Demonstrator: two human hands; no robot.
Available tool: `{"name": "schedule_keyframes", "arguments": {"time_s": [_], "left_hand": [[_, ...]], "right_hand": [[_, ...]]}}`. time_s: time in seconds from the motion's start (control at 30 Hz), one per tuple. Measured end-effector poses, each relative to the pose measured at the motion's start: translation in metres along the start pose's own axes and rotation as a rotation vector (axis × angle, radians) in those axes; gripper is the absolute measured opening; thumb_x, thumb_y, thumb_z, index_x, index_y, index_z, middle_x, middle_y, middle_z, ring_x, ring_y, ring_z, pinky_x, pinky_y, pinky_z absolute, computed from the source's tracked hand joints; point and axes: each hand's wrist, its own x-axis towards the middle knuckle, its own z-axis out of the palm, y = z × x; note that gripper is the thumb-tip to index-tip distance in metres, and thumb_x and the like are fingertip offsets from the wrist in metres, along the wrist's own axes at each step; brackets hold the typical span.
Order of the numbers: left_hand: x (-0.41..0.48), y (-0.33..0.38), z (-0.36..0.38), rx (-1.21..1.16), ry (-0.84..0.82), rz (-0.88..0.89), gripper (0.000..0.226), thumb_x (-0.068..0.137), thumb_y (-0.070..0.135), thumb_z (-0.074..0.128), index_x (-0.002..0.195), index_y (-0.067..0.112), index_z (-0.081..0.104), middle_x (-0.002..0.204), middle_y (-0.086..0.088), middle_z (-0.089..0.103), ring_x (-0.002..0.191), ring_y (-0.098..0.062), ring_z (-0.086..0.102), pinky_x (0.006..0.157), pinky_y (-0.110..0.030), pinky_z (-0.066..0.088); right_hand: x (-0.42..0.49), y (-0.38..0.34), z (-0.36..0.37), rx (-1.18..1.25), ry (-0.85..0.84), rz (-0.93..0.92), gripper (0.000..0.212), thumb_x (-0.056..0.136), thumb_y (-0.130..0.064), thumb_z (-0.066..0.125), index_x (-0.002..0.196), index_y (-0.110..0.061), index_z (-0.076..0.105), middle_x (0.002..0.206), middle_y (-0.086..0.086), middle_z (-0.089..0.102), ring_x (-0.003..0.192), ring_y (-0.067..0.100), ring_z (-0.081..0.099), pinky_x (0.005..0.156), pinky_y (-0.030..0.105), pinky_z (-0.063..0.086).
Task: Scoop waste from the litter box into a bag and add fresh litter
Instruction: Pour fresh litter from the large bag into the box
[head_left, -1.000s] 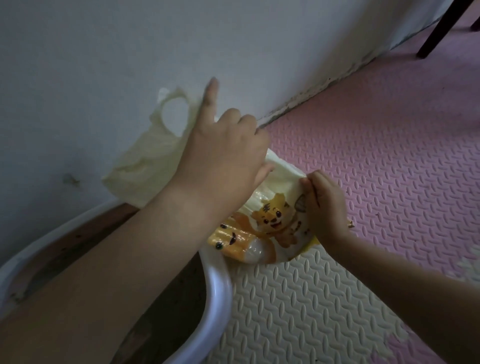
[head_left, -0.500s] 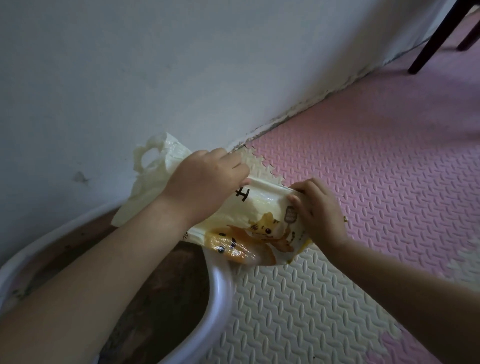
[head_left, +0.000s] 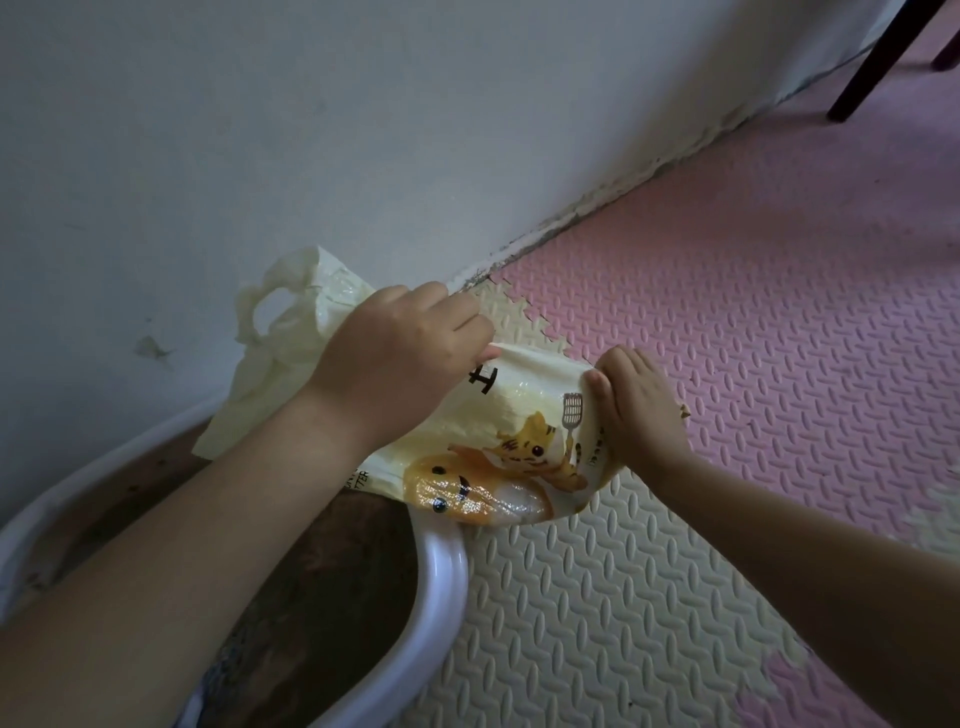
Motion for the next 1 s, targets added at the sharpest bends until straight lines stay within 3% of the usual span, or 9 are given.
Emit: {"name": "schedule_keyframes", "arguments": {"time_s": [0.17, 0.4, 0.5, 0.67, 0.73, 0.83, 0.9, 1.0], "left_hand": [[-0.007, 0.000, -0.007, -0.009, 0.023, -0.019, 0.034, 0.102, 0.031, 0.042, 0.079, 0.012, 0.059, 0.071, -0.002, 0.051, 0.061, -0.021, 0.045, 0.051, -0.035, 0.039], [-0.026, -0.008, -0.031, -0.039, 0.140, -0.081, 0.034, 0.101, 0.029, 0.047, 0.079, 0.009, 0.062, 0.071, -0.004, 0.054, 0.061, -0.022, 0.047, 0.052, -0.033, 0.037], [-0.040, -0.014, -0.039, -0.058, 0.174, -0.148, 0.034, 0.101, 0.029, 0.047, 0.080, 0.009, 0.063, 0.072, -0.004, 0.055, 0.063, -0.023, 0.049, 0.055, -0.032, 0.037], [-0.064, -0.015, -0.034, -0.114, 0.189, -0.226, 0.031, 0.100, 0.030, 0.049, 0.081, 0.010, 0.063, 0.074, -0.002, 0.057, 0.065, -0.021, 0.049, 0.057, -0.031, 0.036], [-0.065, -0.014, -0.030, -0.117, 0.200, -0.229, 0.031, 0.100, 0.030, 0.049, 0.081, 0.011, 0.063, 0.074, -0.002, 0.057, 0.065, -0.021, 0.049, 0.057, -0.031, 0.036], [-0.064, -0.016, -0.025, -0.119, 0.211, -0.236, 0.029, 0.099, 0.029, 0.050, 0.080, 0.011, 0.062, 0.074, -0.002, 0.056, 0.065, -0.021, 0.049, 0.058, -0.031, 0.036], [-0.062, -0.017, -0.022, -0.109, 0.214, -0.240, 0.030, 0.100, 0.029, 0.048, 0.080, 0.011, 0.061, 0.074, -0.002, 0.056, 0.065, -0.021, 0.049, 0.057, -0.030, 0.036], [-0.060, -0.018, -0.020, -0.090, 0.213, -0.242, 0.031, 0.101, 0.030, 0.046, 0.081, 0.011, 0.061, 0.075, -0.003, 0.056, 0.065, -0.021, 0.049, 0.056, -0.030, 0.036]], "right_hand": [[-0.001, -0.013, -0.009, -0.030, -0.102, 0.060, 0.049, 0.088, -0.053, 0.022, 0.074, -0.013, 0.047, 0.068, -0.002, 0.050, 0.061, 0.020, 0.047, 0.056, 0.036, 0.039], [-0.006, -0.048, -0.036, -0.002, -0.093, -0.030, 0.044, 0.091, -0.051, 0.028, 0.073, -0.015, 0.047, 0.060, -0.001, 0.055, 0.052, 0.021, 0.054, 0.049, 0.039, 0.049], [0.001, -0.066, -0.054, 0.044, -0.141, -0.078, 0.049, 0.086, -0.059, 0.041, 0.079, -0.011, 0.052, 0.067, 0.003, 0.062, 0.057, 0.023, 0.061, 0.051, 0.044, 0.054], [0.009, -0.092, -0.070, -0.098, -0.348, -0.028, 0.053, 0.069, -0.059, 0.063, 0.108, -0.023, 0.059, 0.086, -0.003, 0.068, 0.071, 0.017, 0.066, 0.062, 0.034, 0.058], [0.009, -0.091, -0.069, -0.105, -0.336, -0.051, 0.052, 0.067, -0.064, 0.058, 0.092, -0.019, 0.065, 0.078, -0.004, 0.068, 0.065, 0.014, 0.066, 0.059, 0.035, 0.057], [0.011, -0.087, -0.065, -0.183, -0.272, -0.192, 0.053, 0.077, -0.065, 0.049, 0.068, -0.014, 0.059, 0.066, -0.005, 0.059, 0.057, 0.014, 0.057, 0.051, 0.038, 0.053], [0.013, -0.086, -0.063, -0.250, -0.206, -0.300, 0.050, 0.083, -0.059, 0.044, 0.066, -0.015, 0.058, 0.071, -0.008, 0.055, 0.064, 0.013, 0.052, 0.053, 0.035, 0.051], [0.011, -0.088, -0.064, -0.262, -0.201, -0.177, 0.043, 0.087, -0.056, 0.042, 0.078, -0.017, 0.058, 0.082, -0.008, 0.054, 0.078, 0.012, 0.048, 0.066, 0.033, 0.048]]}}
